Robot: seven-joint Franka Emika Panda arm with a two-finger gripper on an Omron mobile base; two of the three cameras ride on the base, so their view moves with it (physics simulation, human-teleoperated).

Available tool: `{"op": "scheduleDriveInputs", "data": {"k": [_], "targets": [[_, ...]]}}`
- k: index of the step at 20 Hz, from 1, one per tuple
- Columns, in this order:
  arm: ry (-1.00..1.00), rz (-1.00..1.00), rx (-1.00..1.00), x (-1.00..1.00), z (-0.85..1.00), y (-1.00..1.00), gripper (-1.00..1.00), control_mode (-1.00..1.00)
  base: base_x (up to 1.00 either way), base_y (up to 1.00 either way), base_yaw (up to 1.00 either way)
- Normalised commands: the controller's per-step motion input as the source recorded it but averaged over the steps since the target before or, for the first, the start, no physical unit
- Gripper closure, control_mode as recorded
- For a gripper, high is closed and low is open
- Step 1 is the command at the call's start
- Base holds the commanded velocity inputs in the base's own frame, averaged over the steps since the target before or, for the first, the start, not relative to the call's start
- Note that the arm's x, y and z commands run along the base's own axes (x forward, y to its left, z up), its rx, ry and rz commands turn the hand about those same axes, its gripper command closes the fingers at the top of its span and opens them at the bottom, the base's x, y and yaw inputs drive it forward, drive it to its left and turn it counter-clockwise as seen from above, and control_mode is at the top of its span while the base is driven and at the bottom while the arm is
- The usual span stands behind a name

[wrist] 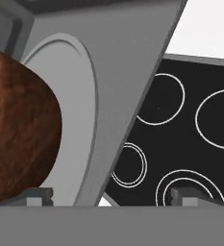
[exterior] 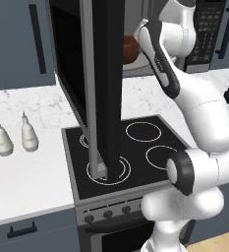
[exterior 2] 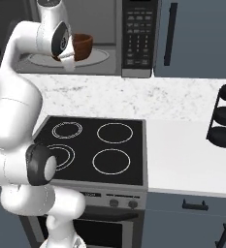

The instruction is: Pick the broccoli from the sink and place it in the bowl. Then pick the bowl and place it in the microwave. Then close the microwave door and press the start button.

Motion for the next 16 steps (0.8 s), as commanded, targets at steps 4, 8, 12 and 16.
{"op": "scheduleDriveInputs", "data": {"k": [4,8,12,16], "targets": [[-0.26,0.0,0.04,-1.0,-0.21,-0.16,-1.0,-1.0,0.0,0.0,0.0],[-0.03,0.01,-0.02,-1.0,-0.85,0.11,-1.0,-1.0,0.0,0.0,0.0],[0.08,0.07,-0.15,-1.0,-1.0,0.58,-1.0,-1.0,0.0,0.0,0.0],[-0.08,0.04,-0.02,-1.0,-0.72,0.54,-1.0,-1.0,0.0,0.0,0.0]]}}
